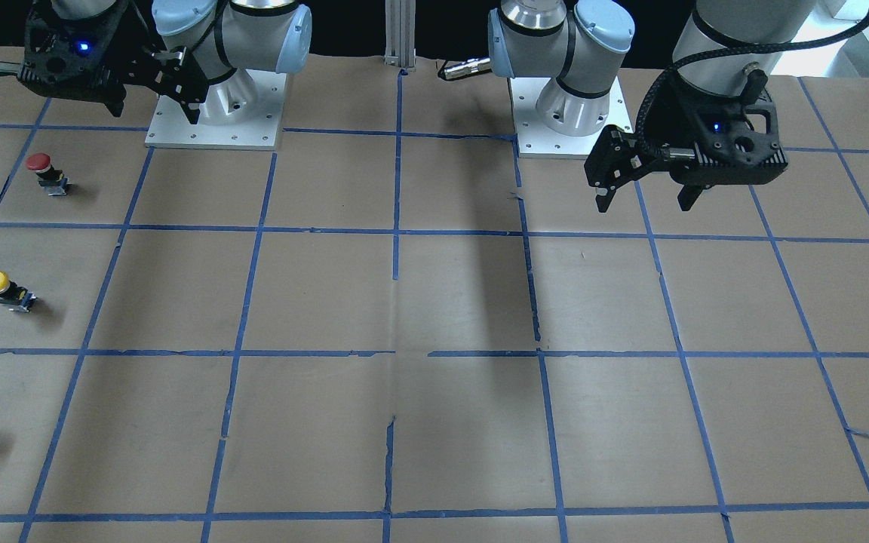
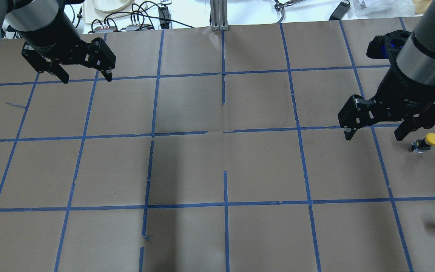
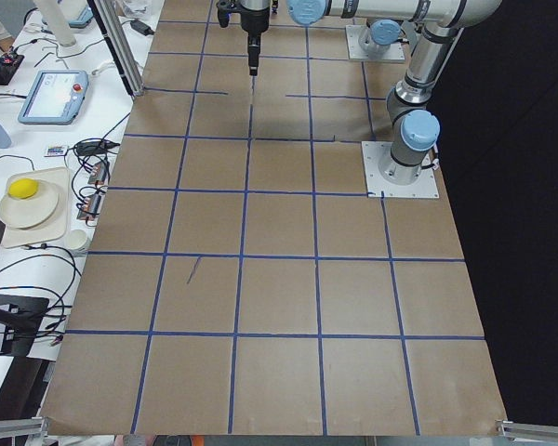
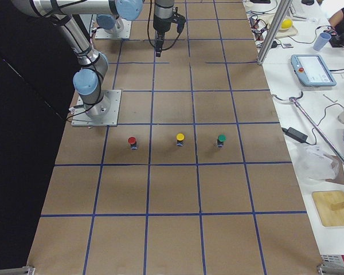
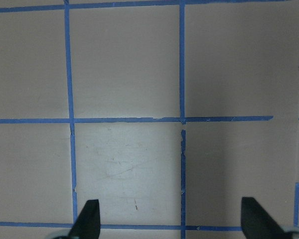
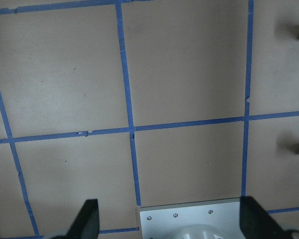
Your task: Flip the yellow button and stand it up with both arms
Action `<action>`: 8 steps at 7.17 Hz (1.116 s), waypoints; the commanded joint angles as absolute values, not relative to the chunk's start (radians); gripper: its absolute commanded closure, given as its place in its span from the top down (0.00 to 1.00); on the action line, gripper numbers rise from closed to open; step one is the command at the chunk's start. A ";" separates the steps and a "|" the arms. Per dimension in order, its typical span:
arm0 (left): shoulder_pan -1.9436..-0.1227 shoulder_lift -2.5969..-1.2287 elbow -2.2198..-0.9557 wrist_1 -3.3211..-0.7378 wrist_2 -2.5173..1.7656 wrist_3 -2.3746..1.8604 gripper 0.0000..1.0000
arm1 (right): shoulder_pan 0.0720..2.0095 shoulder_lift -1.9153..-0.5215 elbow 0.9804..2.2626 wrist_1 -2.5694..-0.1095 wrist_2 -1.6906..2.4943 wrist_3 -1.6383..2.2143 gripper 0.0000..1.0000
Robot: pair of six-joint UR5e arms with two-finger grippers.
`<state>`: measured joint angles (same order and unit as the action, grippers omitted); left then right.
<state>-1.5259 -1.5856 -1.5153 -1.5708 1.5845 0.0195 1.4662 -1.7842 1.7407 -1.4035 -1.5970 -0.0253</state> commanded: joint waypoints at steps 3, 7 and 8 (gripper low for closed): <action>-1.526 -1.577 -1.514 -1.574 1.578 0.006 1.00 | 1.482 -1.718 1.724 -1.560 -1.554 -0.011 1.00; -1.523 -1.563 -1.502 -1.517 1.582 0.009 1.00 | 1.608 -1.621 1.640 -1.540 -1.600 0.055 1.00; -1.523 -1.565 -1.506 -1.517 1.580 0.009 1.00 | 1.602 -1.623 1.641 -1.540 -1.601 0.045 1.00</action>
